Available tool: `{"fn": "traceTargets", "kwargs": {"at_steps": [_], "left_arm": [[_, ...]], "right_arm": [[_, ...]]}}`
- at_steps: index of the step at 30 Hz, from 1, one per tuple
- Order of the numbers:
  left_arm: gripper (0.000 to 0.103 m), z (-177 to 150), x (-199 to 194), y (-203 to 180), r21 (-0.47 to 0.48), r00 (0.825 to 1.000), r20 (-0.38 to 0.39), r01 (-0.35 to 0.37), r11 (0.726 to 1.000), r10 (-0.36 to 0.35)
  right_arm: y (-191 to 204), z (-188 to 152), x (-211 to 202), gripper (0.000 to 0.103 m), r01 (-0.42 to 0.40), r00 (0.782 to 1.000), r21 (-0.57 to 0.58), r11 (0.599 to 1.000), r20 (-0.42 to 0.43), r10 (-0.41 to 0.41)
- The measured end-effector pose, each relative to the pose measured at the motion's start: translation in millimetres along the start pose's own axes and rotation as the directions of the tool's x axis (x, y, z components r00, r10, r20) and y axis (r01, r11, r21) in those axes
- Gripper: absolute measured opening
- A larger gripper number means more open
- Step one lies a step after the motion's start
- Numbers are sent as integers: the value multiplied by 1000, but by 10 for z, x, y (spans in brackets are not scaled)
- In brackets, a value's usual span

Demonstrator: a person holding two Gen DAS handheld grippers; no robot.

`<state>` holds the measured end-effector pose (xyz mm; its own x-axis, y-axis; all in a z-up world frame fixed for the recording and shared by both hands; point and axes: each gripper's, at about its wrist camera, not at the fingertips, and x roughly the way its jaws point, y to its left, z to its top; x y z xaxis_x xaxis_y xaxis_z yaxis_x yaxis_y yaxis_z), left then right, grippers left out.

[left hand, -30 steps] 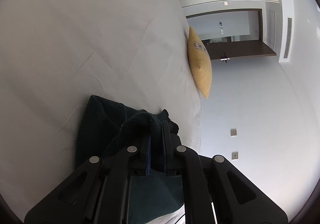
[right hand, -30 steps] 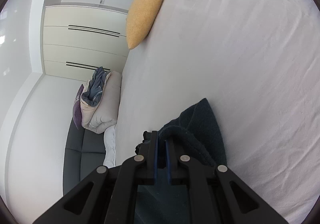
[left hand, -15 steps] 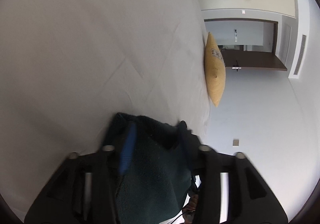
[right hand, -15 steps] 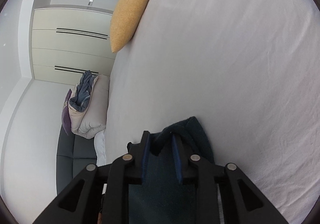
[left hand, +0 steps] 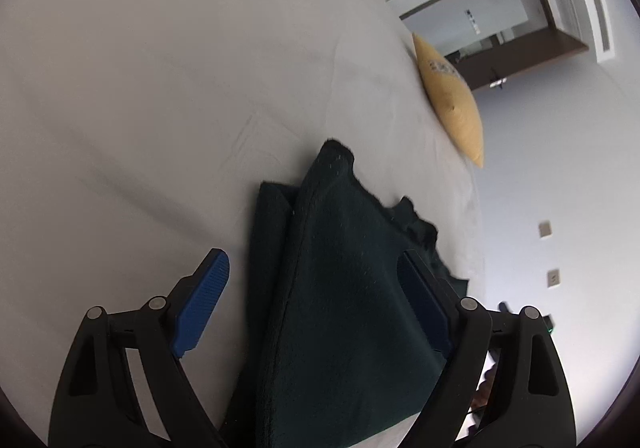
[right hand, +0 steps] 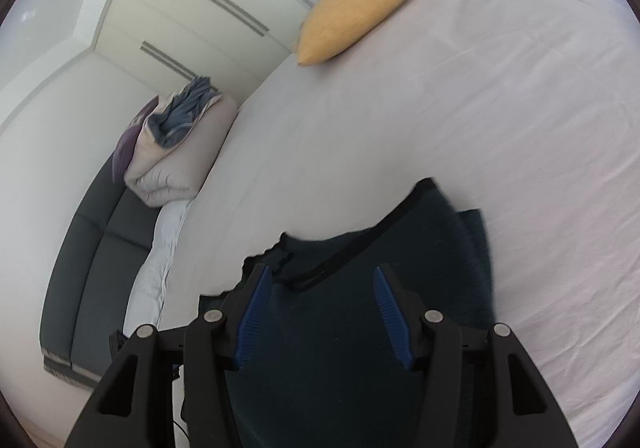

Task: Fold small clothes
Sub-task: 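Lower the folded hem onto the sweater and open both grippers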

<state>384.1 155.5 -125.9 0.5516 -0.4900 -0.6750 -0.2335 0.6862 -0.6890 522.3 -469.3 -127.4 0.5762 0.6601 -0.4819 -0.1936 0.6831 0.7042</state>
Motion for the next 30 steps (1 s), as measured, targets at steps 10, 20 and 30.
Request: {"fn": "traceTargets", "kwargs": {"at_steps": [10, 20, 30], "left_arm": [[73, -421, -128, -247, 224, 999, -31, -13, 975, 20], [57, -879, -458, 428, 156, 994, -113, 13, 988, 5], [58, -1145, -633, 474, 188, 991, -112, 96, 977, -76]], "right_arm": [[-11, -218, 109, 58, 57, 997, -52, 997, -50, -59], [-279, -463, -622, 58, 75, 997, -61, 995, -8, -76], [-664, -679, -885, 58, 143, 989, -1, 990, -25, -143]]}}
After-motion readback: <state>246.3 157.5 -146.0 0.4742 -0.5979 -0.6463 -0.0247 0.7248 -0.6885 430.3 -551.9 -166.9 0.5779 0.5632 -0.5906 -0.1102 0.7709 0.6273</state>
